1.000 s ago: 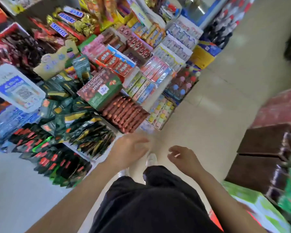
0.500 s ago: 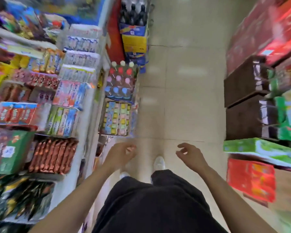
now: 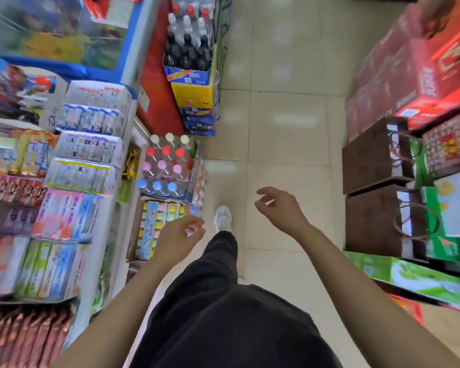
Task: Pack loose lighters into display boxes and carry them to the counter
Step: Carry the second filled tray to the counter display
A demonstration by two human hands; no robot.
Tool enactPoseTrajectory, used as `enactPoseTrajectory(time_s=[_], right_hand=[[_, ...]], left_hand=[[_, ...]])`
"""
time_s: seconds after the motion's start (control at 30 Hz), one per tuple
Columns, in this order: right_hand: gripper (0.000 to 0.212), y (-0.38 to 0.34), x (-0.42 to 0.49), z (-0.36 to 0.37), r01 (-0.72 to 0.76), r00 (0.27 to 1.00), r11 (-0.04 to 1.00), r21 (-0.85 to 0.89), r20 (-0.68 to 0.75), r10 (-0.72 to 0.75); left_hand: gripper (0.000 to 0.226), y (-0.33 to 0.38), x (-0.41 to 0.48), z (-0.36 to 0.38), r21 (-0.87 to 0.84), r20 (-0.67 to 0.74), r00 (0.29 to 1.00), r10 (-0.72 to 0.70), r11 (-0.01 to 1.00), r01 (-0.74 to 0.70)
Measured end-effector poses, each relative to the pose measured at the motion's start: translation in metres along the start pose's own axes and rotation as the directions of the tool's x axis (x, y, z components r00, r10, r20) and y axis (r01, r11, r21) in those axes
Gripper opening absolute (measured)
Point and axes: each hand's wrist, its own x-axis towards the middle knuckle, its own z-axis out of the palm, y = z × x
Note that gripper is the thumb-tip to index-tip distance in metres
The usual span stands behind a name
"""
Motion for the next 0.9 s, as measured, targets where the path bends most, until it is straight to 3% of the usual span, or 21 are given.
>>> enactPoseTrajectory(time_s=[0.2,0.43,0.53,0.67,0.9], right_hand=[[0.032,-0.055,0.107,-0.034,0.016,0.999,0.998,-0.058,0.035,-0.014],[0.033,-0.065,0.203,-0.085,-0.101,0.994,0.979,-0.177,0.014,0.105],[0.034,-0.062,0.241,-0.106,-0.171,0.985,0.965,-0.199,0.006,0.175],[0.034,-0.065,0.309,-0.132,-0.208,0.976,0.953,-0.219,0.017,0.217],[0.034,-0.118,0.450,-0.166,-0.134,0.976,0.965,-0.227,0.138,0.169]], left_hand=[[0.018,0.026,0.112,-0.034,-0.070,-0.017,1.000,-0.005,0.998,0.004],[0.022,0.098,0.246,-0.091,-0.081,0.013,0.996,0.090,0.993,-0.089],[0.037,0.120,0.300,-0.112,-0.101,-0.028,0.997,0.067,0.992,-0.069],[0.037,0.145,0.371,-0.138,-0.089,-0.060,0.997,0.043,0.995,-0.048],[0.036,0.165,0.456,-0.172,-0.104,-0.005,0.996,-0.084,0.991,0.083]])
